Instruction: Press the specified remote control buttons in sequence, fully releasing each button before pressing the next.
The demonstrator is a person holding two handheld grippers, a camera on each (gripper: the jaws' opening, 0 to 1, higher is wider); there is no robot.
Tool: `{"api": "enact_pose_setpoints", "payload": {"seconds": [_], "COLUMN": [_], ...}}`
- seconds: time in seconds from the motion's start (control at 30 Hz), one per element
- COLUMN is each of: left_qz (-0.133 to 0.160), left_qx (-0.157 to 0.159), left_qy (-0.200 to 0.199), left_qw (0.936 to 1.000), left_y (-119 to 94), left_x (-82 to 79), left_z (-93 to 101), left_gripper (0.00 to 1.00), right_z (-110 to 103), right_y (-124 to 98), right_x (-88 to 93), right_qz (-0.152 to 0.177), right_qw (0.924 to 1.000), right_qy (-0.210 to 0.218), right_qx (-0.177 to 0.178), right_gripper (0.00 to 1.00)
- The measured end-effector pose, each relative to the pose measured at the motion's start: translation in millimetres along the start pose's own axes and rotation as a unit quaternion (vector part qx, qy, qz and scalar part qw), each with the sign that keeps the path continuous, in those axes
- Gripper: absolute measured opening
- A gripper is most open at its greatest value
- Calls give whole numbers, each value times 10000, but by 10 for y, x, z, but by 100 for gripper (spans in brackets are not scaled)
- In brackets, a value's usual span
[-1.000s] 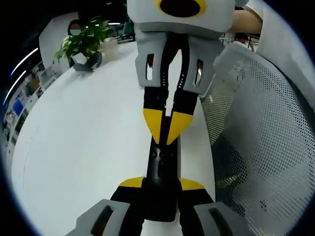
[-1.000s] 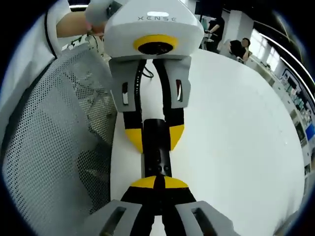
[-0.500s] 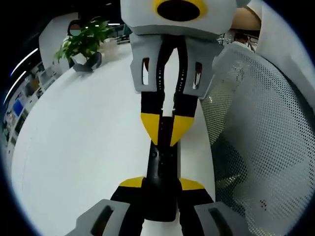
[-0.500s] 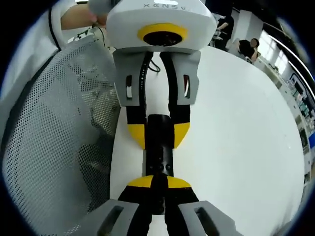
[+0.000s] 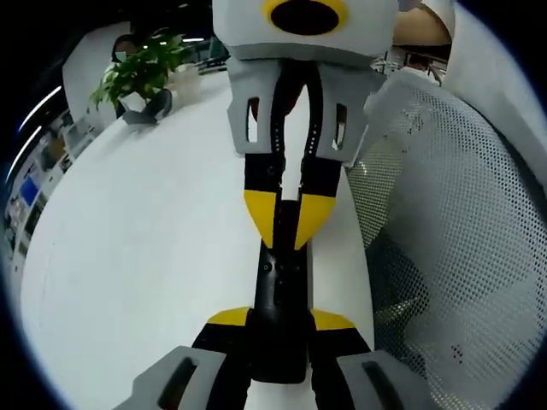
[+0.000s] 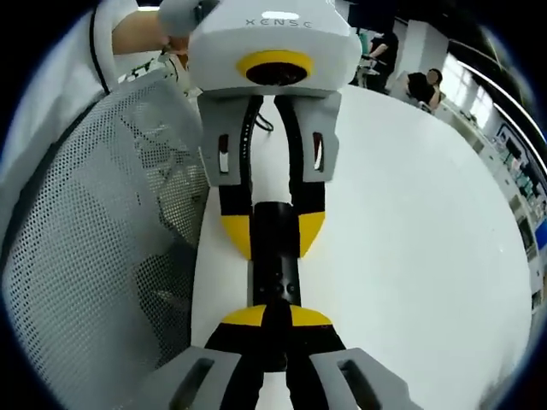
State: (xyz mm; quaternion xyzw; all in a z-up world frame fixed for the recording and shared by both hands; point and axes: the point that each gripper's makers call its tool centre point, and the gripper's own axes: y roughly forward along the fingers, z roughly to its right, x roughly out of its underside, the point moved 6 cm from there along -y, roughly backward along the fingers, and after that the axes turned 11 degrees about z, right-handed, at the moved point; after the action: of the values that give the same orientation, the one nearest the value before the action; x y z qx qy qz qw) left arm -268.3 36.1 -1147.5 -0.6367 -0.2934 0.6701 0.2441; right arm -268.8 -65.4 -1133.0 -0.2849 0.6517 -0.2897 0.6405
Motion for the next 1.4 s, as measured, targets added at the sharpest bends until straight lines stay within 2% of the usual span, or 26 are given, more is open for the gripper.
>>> {"api": "enact_pose_setpoints", "payload": {"seconds": [0.13,0.27,0.3,0.47,0.67,0.73,0.87,1.0,1.13,1.27,1.4], "left_qz": [30,-16,-41,-124,-474,-583,-680,-670,-675,-611,-371], "left_qx": [3,25,36,24,11,20,-3,-48,-48,-5,88], "left_qy": [-4,17,28,13,20,30,1,-60,-47,-30,-29], "left_qw": [10000,10000,10000,9999,9989,9983,9977,9977,9977,9981,9993], "left_y": [-3,2,5,8,24,25,23,15,18,12,-13], "left_x": [4,-7,-10,-25,-77,-93,-102,-95,-95,-93,-64], "left_z": [2,9,10,17,19,15,15,9,2,-7,-4], "left_gripper": [24,24,24,24,24,24,24,24,24,24,24], "right_z": [-36,-34,-39,-19,-15,1,-11,1,-10,-28,-42], "right_y": [4,37,38,24,37,29,14,-1,-10,3,16], "right_x": [8,-34,-33,-12,-38,-31,-14,15,33,24,7], "right_qz": [-20,-303,-376,-254,-377,-331,-182,111,232,210,147], "right_qw": [10000,9995,9992,9996,9992,9993,9998,9994,9986,9984,9965], "right_qy": [-31,43,-106,113,74,180,44,326,434,426,643], "right_qx": [81,124,68,57,76,41,-7,58,171,314,513], "right_gripper": [5,4,4,4,4,4,4,4,4,4,4]}}
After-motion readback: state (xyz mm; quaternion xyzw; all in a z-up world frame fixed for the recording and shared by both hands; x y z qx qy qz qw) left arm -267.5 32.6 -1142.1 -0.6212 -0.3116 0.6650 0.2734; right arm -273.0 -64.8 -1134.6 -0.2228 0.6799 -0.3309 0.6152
